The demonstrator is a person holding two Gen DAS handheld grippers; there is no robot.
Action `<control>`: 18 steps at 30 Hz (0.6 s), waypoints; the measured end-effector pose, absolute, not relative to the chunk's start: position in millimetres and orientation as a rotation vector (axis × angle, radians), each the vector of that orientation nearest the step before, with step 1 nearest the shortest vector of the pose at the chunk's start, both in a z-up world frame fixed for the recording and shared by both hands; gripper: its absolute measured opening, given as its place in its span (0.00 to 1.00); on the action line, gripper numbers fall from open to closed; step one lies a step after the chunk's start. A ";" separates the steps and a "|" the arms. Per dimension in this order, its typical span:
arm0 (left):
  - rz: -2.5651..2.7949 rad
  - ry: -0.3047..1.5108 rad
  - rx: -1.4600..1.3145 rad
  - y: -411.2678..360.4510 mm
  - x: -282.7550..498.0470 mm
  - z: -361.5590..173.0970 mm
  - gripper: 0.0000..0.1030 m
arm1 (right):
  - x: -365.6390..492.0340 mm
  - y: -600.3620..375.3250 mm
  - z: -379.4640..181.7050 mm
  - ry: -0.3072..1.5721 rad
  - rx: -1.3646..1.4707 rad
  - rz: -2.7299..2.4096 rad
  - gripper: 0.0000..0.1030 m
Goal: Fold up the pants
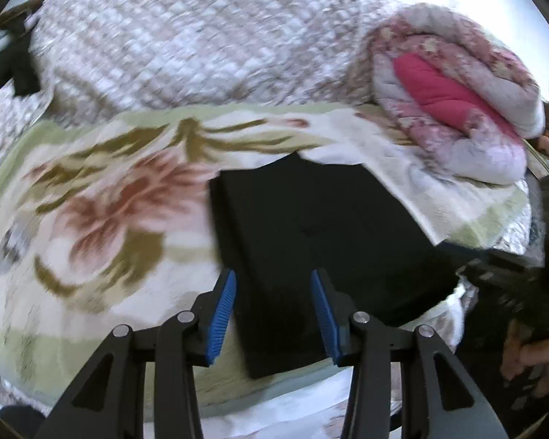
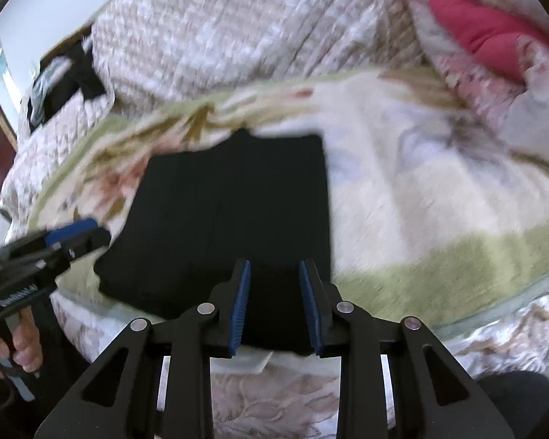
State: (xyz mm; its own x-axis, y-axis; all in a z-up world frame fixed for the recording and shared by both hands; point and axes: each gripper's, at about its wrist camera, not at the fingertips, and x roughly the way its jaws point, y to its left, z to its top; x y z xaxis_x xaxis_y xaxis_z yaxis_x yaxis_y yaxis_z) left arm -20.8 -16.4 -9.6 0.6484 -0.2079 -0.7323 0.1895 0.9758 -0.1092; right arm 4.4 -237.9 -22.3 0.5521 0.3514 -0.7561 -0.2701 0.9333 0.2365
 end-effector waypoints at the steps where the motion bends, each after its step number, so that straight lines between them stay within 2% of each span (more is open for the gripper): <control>1: -0.250 0.837 -0.014 -22.6 -21.6 -11.6 0.45 | 3.6 -238.3 -19.4 0.907 0.098 0.381 0.27; 7: -0.273 0.891 -0.008 -25.1 -21.1 -26.8 0.45 | 7.3 -241.6 -17.4 0.904 0.101 0.389 0.27; 18: -0.242 0.860 0.012 -29.3 25.2 -7.2 0.45 | 31.3 -237.4 -19.6 0.888 0.119 0.400 0.27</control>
State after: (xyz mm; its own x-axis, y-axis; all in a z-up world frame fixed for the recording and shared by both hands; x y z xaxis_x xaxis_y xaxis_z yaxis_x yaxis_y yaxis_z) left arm 25.2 -29.3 -7.2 0.6268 -0.2060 -0.7515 0.2158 0.9726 -0.0867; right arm 31.3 -237.4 -19.6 0.5629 0.3878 -0.7299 -0.2901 0.9196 0.2649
